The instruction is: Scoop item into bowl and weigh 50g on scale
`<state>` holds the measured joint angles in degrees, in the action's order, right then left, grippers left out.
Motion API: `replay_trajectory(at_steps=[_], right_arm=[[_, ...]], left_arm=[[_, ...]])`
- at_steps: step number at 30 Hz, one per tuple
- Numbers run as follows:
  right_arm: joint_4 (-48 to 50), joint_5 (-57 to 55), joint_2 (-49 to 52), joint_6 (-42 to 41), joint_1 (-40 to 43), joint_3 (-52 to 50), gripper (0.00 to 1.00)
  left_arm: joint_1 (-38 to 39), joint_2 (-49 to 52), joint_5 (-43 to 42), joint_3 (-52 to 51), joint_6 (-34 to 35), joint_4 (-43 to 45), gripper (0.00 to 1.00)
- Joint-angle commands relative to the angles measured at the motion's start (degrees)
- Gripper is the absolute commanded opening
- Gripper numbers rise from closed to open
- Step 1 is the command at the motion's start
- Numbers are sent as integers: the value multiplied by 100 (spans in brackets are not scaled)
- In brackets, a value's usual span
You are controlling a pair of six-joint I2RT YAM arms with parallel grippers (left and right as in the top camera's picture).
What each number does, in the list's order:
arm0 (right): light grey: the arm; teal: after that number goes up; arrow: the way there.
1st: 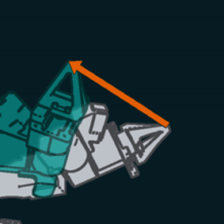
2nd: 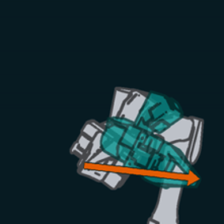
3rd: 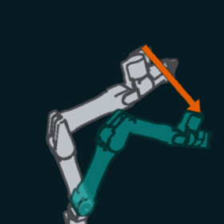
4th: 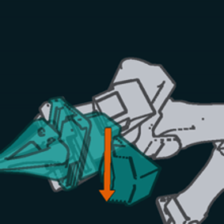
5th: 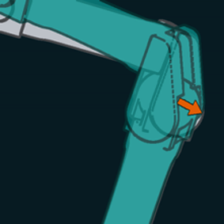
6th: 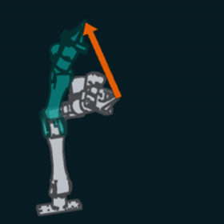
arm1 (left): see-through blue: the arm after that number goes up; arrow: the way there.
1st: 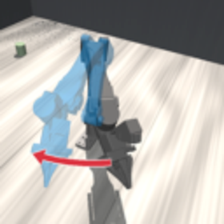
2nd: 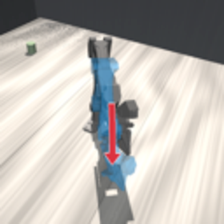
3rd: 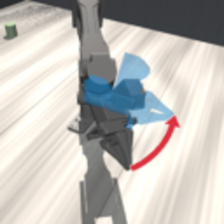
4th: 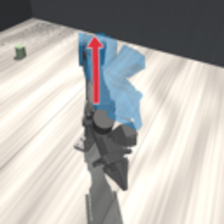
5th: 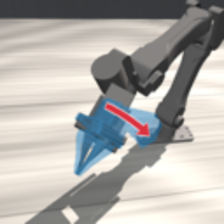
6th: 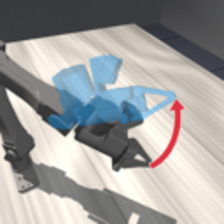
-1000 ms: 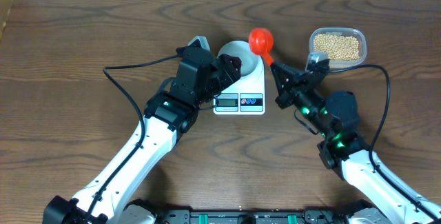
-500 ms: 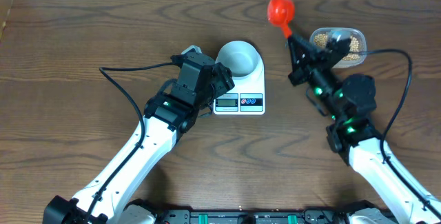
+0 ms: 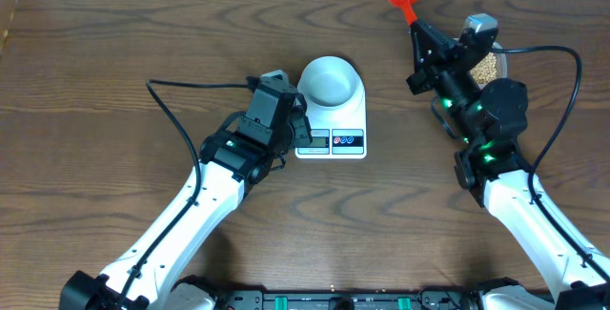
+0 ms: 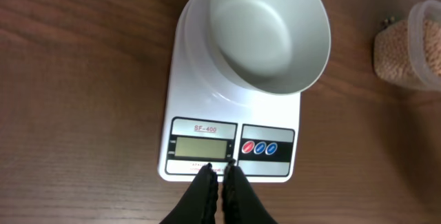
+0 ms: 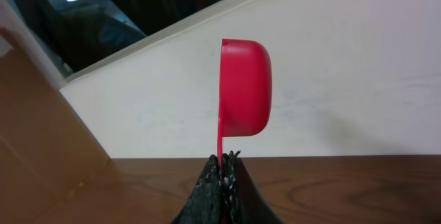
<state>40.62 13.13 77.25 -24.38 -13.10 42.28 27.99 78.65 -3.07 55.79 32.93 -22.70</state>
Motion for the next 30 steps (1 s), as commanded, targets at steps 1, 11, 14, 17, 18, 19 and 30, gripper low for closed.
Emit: replay_trajectory(at_steps=[1, 11, 14, 17, 18, 19, 30], right_arm=[[33, -59, 35, 131, 42, 133, 1], [35, -122, 35, 136, 44, 133, 1], [35, -122, 35, 136, 44, 133, 1], [35, -122, 35, 136, 44, 133, 1], [33, -122, 35, 133, 42, 133, 1], [33, -122, 35, 136, 42, 133, 1], [-24, -122, 52, 136, 42, 133, 1]], left_arm=[[66, 22, 52, -28, -581, 48, 7], [852, 684, 59, -11, -1443, 162, 7], [990, 1051, 55, 111, -1722, 151, 7], [1102, 1425, 57, 317, -2048, 151, 7], [1121, 1569, 59, 407, -2105, 146, 7], [1126, 1681, 57, 479, -2142, 133, 7], [1115, 2177, 531, 800, -2216, 291, 7]])
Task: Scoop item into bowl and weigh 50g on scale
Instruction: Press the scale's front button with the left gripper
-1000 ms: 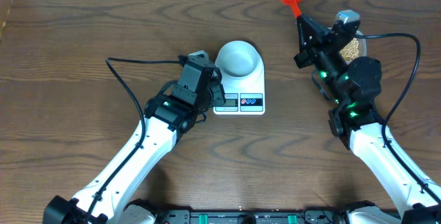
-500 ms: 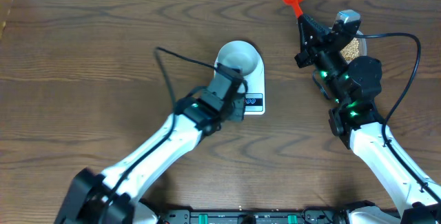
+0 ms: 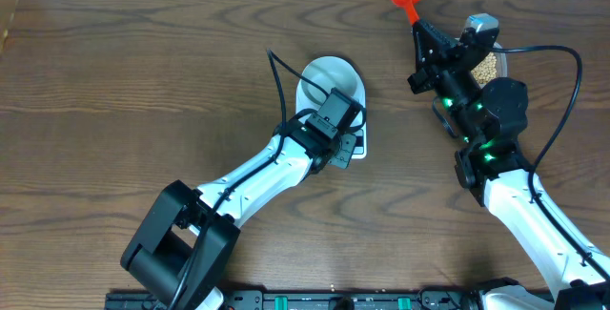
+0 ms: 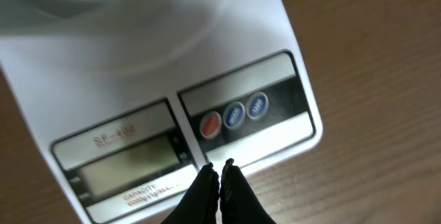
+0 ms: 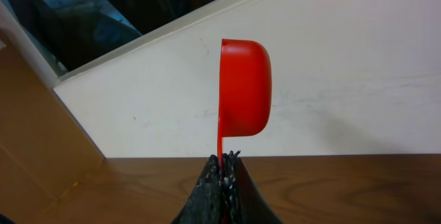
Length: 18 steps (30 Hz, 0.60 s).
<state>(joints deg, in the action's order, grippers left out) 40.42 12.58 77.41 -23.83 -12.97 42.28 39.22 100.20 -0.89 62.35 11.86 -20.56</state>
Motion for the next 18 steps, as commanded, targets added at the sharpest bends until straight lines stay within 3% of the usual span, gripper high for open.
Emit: replay_trajectory(at_steps=[1, 18], right_arm=[[-4, -68, 44, 81, 28, 133, 1], [-59, -68, 61, 81, 28, 131, 1]], left_arm=[[-9, 24, 310, 144, -109, 116, 7], [-9, 323, 330, 142, -179, 330, 7]])
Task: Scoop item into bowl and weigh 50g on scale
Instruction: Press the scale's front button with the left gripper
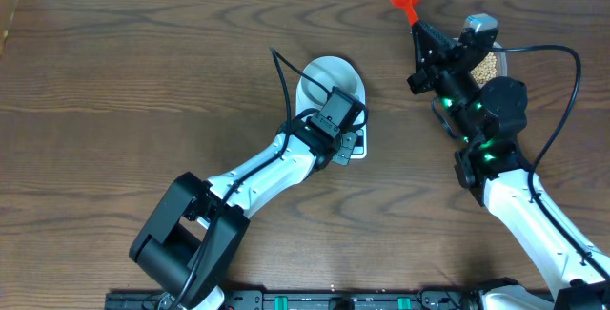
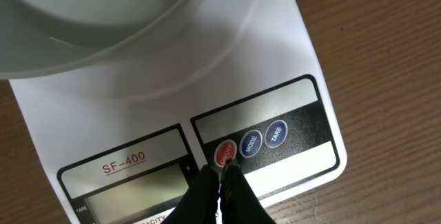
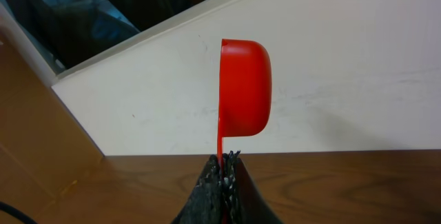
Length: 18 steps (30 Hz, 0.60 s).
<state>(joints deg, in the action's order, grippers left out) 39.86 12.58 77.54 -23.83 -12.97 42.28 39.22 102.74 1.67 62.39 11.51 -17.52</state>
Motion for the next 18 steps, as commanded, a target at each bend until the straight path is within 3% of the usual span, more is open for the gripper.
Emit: replay_trajectory(at_steps=[1, 18], right_arm=[[-2, -68, 48, 81, 28, 131, 1], [-2, -68, 48, 79, 28, 131, 1]], left_arm=[[-9, 90, 74, 138, -144, 33, 7], [-9, 282, 48, 138, -295, 177, 7]])
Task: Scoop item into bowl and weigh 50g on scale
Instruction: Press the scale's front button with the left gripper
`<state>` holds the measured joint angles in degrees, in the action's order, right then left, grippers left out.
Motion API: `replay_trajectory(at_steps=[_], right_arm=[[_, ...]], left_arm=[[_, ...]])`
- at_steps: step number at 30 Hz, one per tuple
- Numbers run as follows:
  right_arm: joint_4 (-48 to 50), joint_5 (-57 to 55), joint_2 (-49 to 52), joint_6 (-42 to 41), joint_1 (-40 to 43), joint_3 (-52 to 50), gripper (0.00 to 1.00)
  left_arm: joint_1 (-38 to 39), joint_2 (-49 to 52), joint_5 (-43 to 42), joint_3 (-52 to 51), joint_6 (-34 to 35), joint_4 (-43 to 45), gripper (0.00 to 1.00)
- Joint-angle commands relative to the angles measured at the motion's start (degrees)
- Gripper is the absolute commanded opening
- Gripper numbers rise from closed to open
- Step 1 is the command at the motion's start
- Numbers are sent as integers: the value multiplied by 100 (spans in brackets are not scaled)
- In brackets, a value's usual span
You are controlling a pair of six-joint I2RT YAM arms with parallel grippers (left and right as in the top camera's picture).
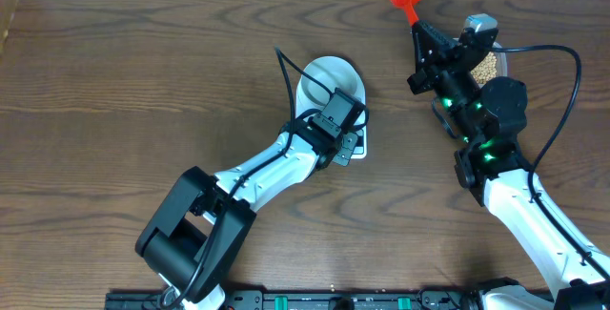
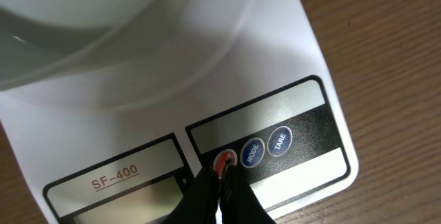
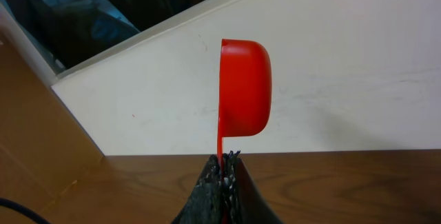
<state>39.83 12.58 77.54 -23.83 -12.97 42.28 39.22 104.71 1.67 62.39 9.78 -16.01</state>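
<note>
A white scale [image 2: 289, 58] carries an empty white bowl [image 1: 329, 76] at the table's middle. My left gripper [image 2: 222, 171] is shut, its tips down on the scale's red button [image 2: 224, 159], beside the blue MODE and TARE buttons. My right gripper [image 3: 225, 158] is shut on the handle of a red scoop [image 3: 244, 89], held upright and high at the table's back edge. The scoop shows red in the overhead view too. A container of tan grain [image 1: 487, 65] lies half hidden behind the right arm.
A white wall [image 3: 344, 65] runs along the back of the brown wooden table [image 1: 114, 81]. Black cables trail from both arms across the table. The scale's display [image 2: 117, 210] looks blank.
My left gripper has edged a little lower and closer onto the red button. The right arm and the scoop have not moved.
My left gripper was shut just in front of the scale's display. Then it stood at the button panel, then with its tips on the red button, where it stays. The right gripper held the red scoop upright at the back throughout.
</note>
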Motion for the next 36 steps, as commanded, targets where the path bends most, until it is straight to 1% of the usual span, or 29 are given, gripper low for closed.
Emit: replay_trajectory(at_steps=[1, 5, 17, 20, 24, 33, 36], right_arm=[[0, -68, 48, 81, 28, 131, 1], [0, -68, 48, 79, 28, 131, 1], [-22, -68, 48, 79, 28, 131, 1], [-24, -68, 48, 79, 28, 131, 1], [-24, -68, 48, 79, 28, 131, 1], [-24, -68, 48, 79, 28, 131, 1], [-24, -68, 48, 79, 28, 131, 1]], left_arm=[[-9, 85, 48, 138, -125, 28, 7], [-9, 92, -20, 138, -249, 66, 7], [-9, 162, -46, 138, -284, 111, 7], [-9, 173, -166, 138, -472, 138, 7], [-33, 199, -188, 138, -483, 140, 7], [-319, 249, -688, 138, -483, 142, 7], [-330, 269, -706, 138, -490, 142, 7]])
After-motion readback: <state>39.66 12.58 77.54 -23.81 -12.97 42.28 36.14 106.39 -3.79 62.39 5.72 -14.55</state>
